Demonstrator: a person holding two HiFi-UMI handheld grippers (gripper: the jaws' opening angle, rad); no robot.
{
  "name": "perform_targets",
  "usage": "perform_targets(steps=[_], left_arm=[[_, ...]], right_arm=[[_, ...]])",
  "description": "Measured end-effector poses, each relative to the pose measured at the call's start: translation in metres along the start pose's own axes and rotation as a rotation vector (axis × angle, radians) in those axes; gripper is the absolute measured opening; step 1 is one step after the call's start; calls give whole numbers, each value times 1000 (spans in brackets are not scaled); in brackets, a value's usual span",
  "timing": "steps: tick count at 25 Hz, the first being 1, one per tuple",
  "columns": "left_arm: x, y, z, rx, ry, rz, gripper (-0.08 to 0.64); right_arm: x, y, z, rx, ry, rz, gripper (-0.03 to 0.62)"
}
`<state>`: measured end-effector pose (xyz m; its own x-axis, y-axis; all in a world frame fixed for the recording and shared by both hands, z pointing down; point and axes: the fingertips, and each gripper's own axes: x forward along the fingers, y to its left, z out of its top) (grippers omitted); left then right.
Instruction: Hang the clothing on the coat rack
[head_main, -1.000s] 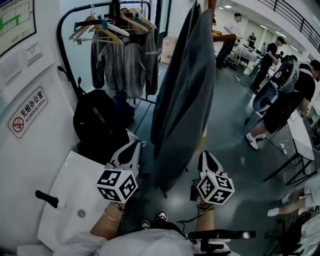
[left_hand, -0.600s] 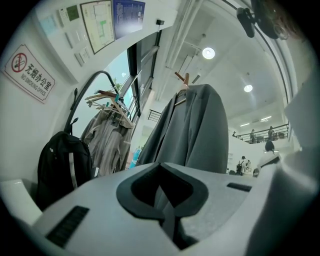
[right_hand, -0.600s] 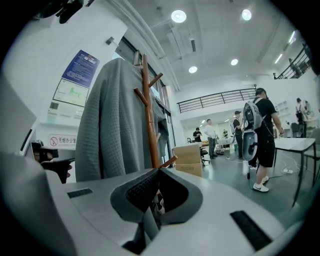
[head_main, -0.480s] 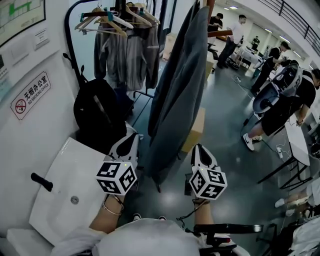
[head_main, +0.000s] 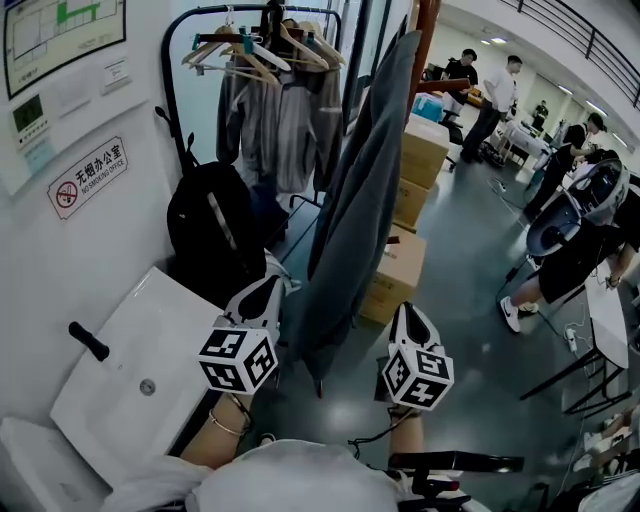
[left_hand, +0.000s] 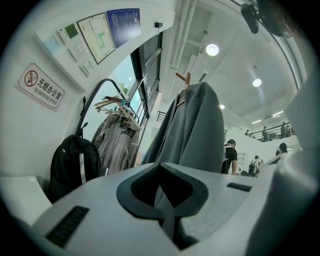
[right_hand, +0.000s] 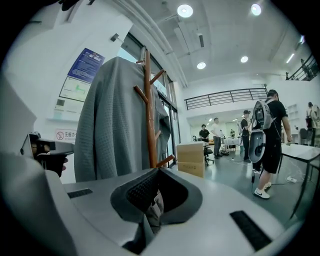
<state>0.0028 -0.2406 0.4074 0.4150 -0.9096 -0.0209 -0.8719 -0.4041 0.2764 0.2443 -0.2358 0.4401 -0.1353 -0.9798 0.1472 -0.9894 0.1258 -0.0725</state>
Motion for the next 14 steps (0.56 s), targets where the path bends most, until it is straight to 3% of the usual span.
perform_targets(steps=[14], left_arm=[[-16, -8, 4, 11, -5, 26, 8]], right_arm=[[-17, 0, -6, -15, 9, 21, 22]])
